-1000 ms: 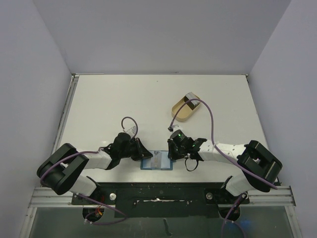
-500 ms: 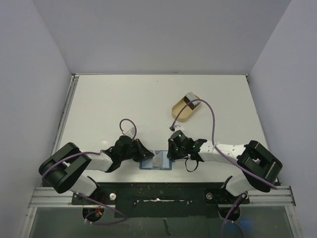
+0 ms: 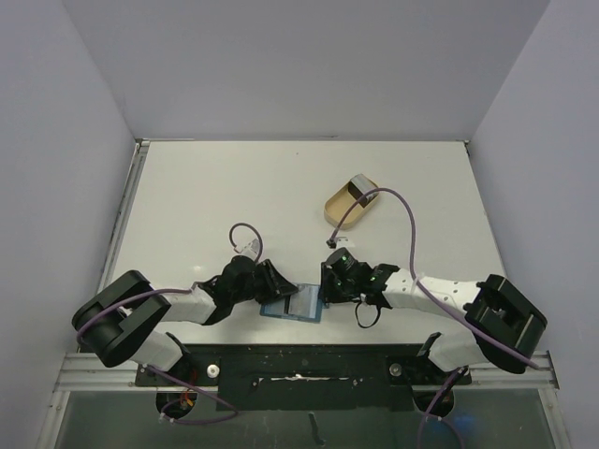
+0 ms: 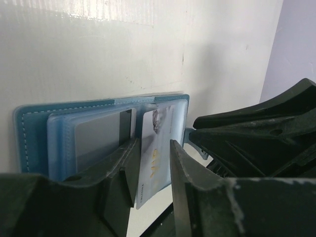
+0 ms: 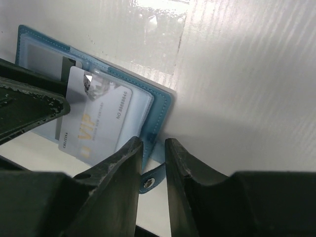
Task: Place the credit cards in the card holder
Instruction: Insert the credit card into the card holder.
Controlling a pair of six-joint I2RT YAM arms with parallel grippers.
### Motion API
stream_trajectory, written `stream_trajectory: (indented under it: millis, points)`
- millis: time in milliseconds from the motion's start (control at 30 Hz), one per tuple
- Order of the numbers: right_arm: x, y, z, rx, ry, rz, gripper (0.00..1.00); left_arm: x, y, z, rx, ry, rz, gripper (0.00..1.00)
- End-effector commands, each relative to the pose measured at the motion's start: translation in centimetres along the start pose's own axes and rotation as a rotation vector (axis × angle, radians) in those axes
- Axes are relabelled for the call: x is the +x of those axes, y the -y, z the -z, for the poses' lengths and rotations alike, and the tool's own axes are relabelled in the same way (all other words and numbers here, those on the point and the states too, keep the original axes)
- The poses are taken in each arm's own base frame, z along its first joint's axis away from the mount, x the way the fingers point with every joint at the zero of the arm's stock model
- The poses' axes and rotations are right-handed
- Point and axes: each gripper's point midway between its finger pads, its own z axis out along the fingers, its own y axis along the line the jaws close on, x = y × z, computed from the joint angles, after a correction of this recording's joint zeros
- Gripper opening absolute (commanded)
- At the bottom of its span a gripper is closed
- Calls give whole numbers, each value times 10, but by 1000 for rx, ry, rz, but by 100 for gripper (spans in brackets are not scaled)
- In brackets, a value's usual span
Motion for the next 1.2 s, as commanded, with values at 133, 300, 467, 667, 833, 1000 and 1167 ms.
stream_trajectory:
  millis: [133, 300, 467, 667, 833, 1000, 1167]
  points:
    - [-25, -9, 18, -13, 88, 30, 30, -4, 11, 4, 23, 14, -25, 32]
    - [-13, -11, 5, -48, 62, 8, 26, -1, 10, 5, 32, 2, -29, 26]
    - [-5, -8, -5, -38, 50, -4, 21, 1, 15, 0, 50, -21, -40, 18]
    - [0, -6, -14, -26, 38, -8, 21, 7, 23, -7, 67, -46, -65, 17]
    - [6, -4, -19, -29, 37, -15, 16, 10, 31, -14, 67, -49, -103, 17]
    - [9, -1, -20, -16, 34, -11, 16, 12, 31, -18, 42, -50, -118, 17]
    - [0, 3, -15, 16, 64, 16, 16, 4, 31, -13, 2, -24, -126, 27]
